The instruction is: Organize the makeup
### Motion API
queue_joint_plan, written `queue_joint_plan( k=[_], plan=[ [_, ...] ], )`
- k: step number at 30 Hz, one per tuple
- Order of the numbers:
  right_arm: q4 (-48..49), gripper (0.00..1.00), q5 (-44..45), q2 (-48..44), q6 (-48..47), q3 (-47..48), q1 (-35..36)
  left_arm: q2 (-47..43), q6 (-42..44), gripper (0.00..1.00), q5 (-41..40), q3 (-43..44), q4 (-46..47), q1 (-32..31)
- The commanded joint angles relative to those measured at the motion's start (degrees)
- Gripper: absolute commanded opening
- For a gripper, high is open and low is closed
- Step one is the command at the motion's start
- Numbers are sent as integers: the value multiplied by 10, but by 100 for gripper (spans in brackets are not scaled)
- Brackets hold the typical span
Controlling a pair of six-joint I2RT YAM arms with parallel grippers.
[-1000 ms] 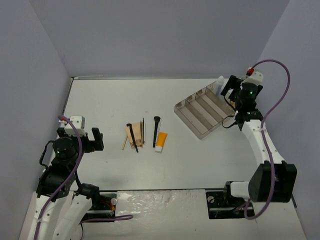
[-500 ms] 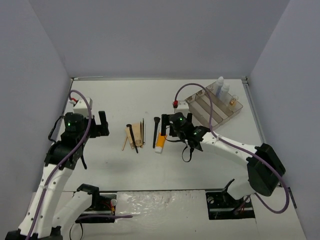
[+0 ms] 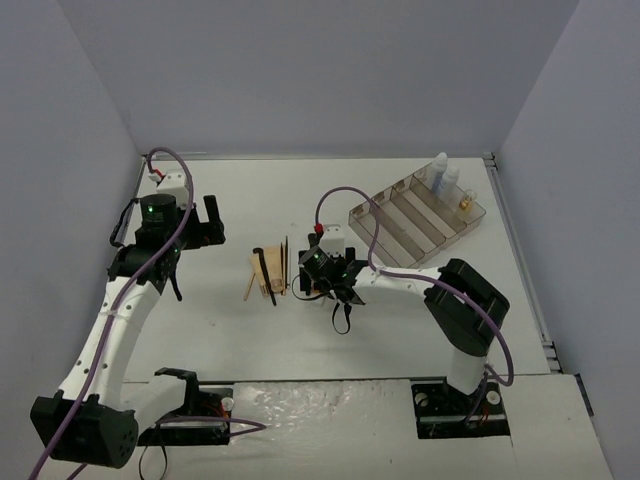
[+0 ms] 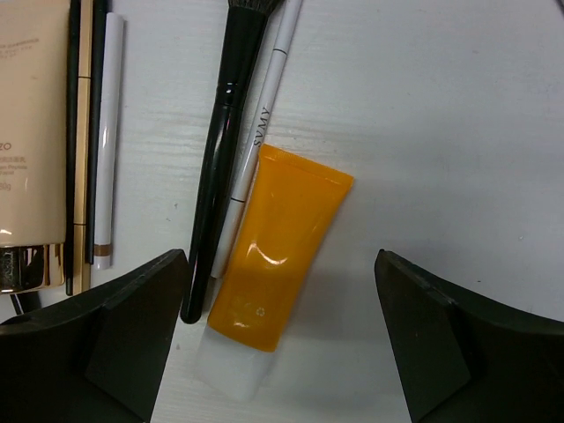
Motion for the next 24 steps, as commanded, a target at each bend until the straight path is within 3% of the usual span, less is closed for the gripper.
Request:
queue_joint_plan(
  k=[1, 12, 24],
  plan=[
    [16, 83, 45, -1, 23, 11, 4, -4, -25, 97, 46, 10, 44, 23],
    [10, 79, 47, 9, 23, -15, 4, -21, -22, 97, 51, -5, 46, 34],
    [-10, 73, 43, -46, 9, -67, -2, -32, -17, 97, 54, -10, 46, 34]
  ],
)
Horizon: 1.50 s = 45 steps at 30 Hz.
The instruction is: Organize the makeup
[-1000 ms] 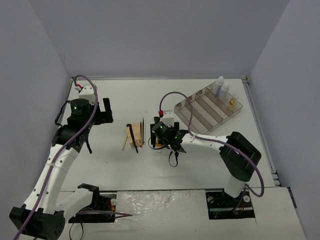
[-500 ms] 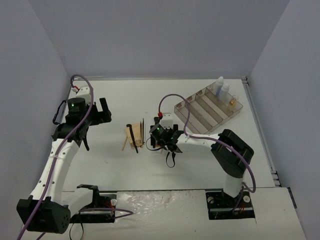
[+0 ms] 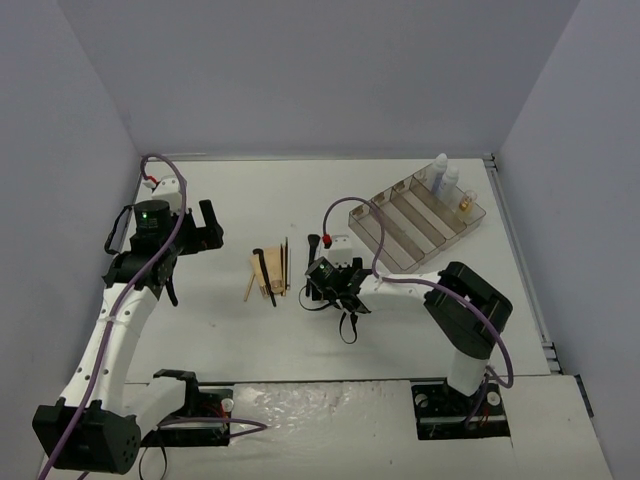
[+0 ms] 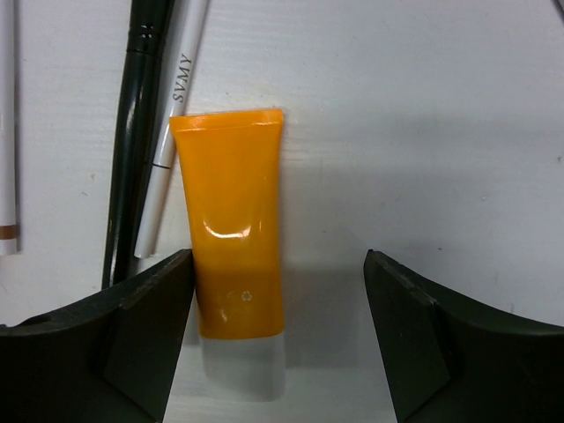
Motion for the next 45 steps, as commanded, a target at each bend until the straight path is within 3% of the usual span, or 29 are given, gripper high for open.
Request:
queue_joint_plan(
  k=[1, 12, 18, 20, 26, 30, 38, 45],
  plan=[
    [-13, 72, 18, -41, -12, -11, -2, -17, -2, 97, 8, 15, 39, 4],
    [-13, 65, -29, -26, -100, 18, -8, -16, 1, 97, 8, 15, 38, 4],
    [-14, 45, -59, -14, -116, 22, -17, -16, 2, 97, 9, 15, 38, 4],
    [-14, 31, -64, -21, -123, 23, -20, -16, 2, 97, 9, 15, 37, 3],
    [-35, 22, -78, -71, -178, 38, -34, -16, 2, 97, 10, 16, 37, 4],
    [-77, 22, -84, -124, -230, 63, -54, -15, 2, 97, 11, 16, 37, 4],
    [-130, 22, -143, -204, -384, 122, -200, -13, 1, 97, 13, 16, 37, 4],
    [-131, 22, -215, -172, -501, 196, -345, -11, 3, 97, 13, 16, 35, 4]
  ],
)
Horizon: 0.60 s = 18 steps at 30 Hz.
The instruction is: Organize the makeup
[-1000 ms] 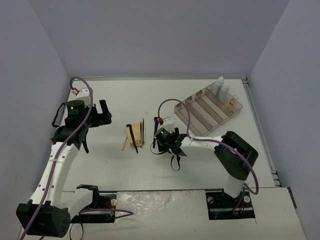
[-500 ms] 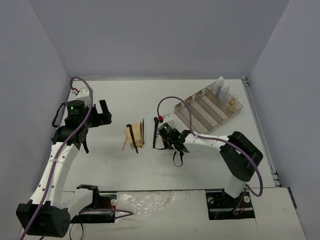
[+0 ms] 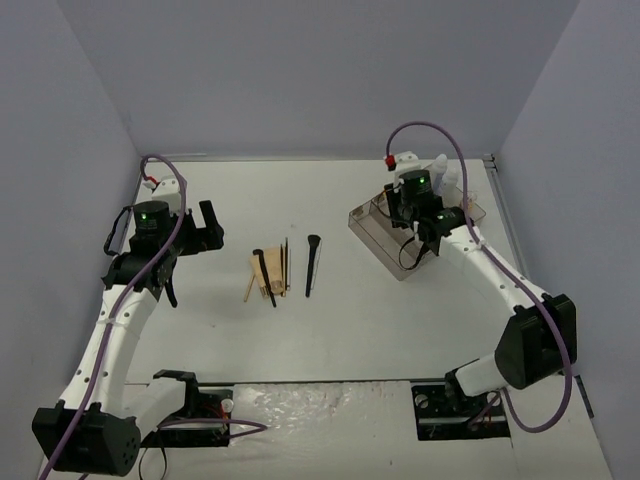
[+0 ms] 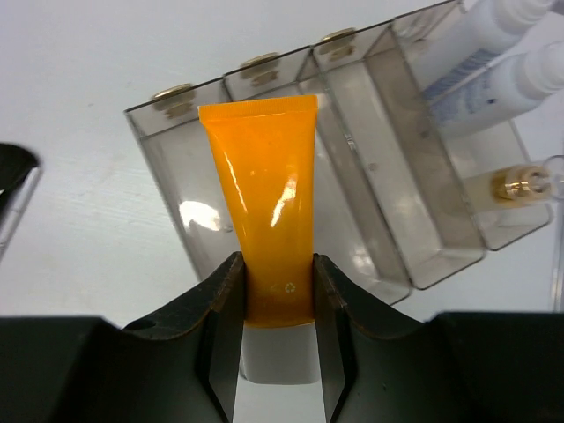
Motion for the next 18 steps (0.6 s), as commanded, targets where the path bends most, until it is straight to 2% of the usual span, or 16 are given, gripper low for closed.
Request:
queue_joint_plan(
  k=[1, 7, 13, 18],
  plan=[
    [-3, 22, -56, 27, -107, 74, -75, -7, 3, 97, 6, 17, 35, 4],
    [-2, 21, -23, 137, -158, 157, -121, -13, 8, 97, -2, 17, 31, 4],
    [-3, 21, 33, 228, -186, 226, -129, -7, 4, 97, 9, 18, 30, 4],
    [2, 22, 57, 270, -209, 245, -136, -16, 7, 97, 4, 21, 28, 5]
  ],
)
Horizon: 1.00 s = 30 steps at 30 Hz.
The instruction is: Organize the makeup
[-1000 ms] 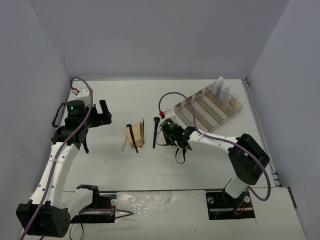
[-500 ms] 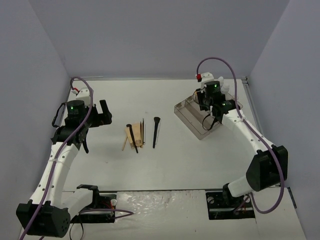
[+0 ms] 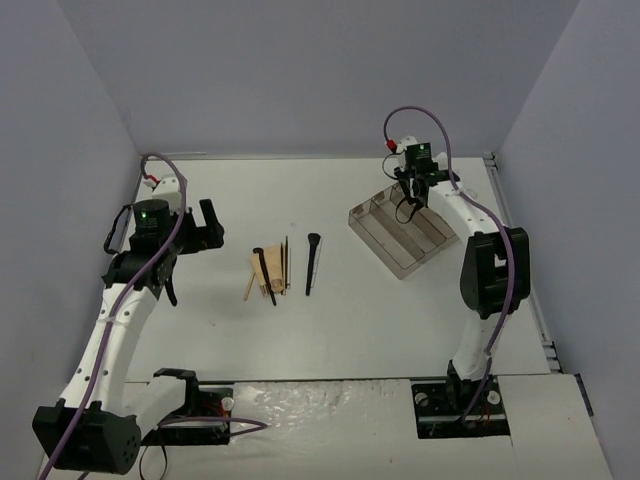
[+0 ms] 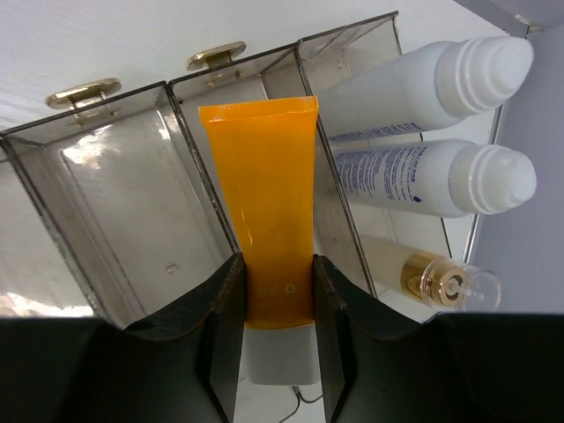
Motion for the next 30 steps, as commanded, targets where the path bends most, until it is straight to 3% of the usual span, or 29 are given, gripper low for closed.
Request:
queue_joint_plan(
  k=[1, 7, 17, 25, 30],
  plan=[
    [24, 22, 51, 16, -46, 39, -7, -18, 4, 97, 4, 20, 31, 6],
    [47, 23, 62, 40, -71, 33, -21, -20, 4, 97, 9, 19, 32, 10],
    [59, 33, 26, 63, -81, 34, -32, -18, 3, 97, 12, 18, 34, 13],
    [59, 64, -1, 47, -68, 25, -34, -20, 2, 97, 21, 15, 39, 13],
    [59, 70, -49, -12, -15, 13, -29, -14, 0, 97, 29, 17, 39, 15]
  ],
)
